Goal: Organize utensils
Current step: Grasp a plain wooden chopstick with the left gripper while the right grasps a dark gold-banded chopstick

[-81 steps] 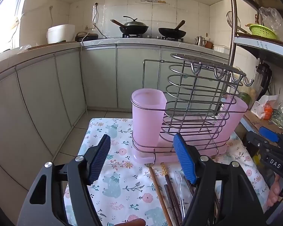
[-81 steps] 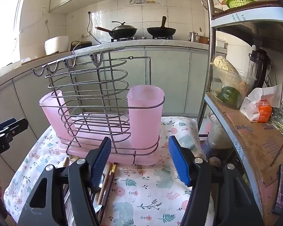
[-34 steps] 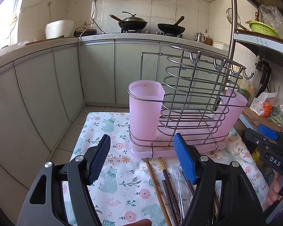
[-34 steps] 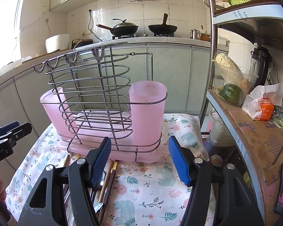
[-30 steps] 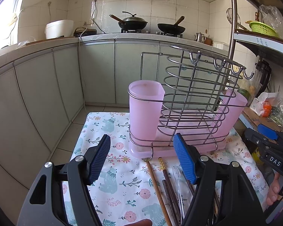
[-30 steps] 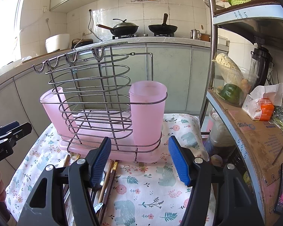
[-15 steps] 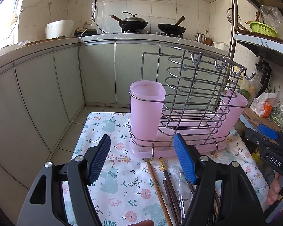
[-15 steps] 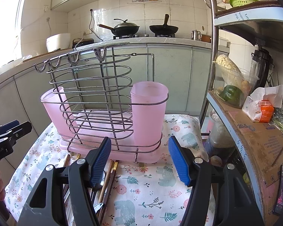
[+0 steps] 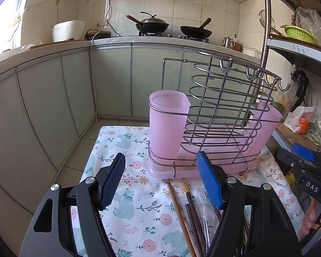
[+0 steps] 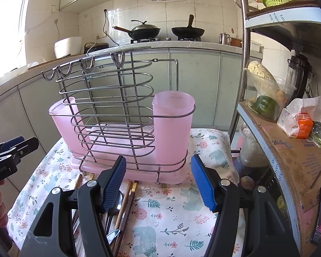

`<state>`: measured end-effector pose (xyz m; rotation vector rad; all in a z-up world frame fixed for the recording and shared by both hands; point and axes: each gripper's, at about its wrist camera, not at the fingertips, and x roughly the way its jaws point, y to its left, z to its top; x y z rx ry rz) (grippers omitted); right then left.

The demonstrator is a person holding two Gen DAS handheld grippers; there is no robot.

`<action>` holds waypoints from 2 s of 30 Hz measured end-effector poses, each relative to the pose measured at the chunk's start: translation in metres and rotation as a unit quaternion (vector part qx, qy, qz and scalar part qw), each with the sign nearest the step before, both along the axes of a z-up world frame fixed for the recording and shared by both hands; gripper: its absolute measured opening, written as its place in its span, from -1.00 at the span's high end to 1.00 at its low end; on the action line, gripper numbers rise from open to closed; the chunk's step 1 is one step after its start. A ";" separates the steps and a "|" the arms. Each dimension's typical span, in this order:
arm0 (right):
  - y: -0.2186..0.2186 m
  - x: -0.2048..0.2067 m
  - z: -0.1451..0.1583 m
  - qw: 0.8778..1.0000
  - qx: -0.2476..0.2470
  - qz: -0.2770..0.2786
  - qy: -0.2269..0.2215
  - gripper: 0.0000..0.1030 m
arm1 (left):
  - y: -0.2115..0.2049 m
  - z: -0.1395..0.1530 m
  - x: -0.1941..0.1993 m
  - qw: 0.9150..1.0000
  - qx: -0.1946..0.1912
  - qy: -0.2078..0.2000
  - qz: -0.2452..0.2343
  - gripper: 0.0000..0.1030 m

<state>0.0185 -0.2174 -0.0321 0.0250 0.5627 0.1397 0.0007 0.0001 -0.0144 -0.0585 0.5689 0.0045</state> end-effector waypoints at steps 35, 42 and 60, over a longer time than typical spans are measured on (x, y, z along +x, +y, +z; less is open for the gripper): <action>-0.008 0.038 -0.067 0.966 0.129 0.074 0.213 0.63 | 0.011 -0.064 0.031 0.983 -0.061 0.168 -0.044 0.17; 0.008 0.055 -0.091 0.947 0.152 0.080 0.270 0.64 | 0.007 -0.079 0.044 0.976 -0.067 0.201 -0.047 0.38; 0.043 0.084 -0.112 0.948 0.101 0.075 0.293 0.83 | 0.005 -0.104 0.068 0.964 -0.080 0.249 -0.039 0.47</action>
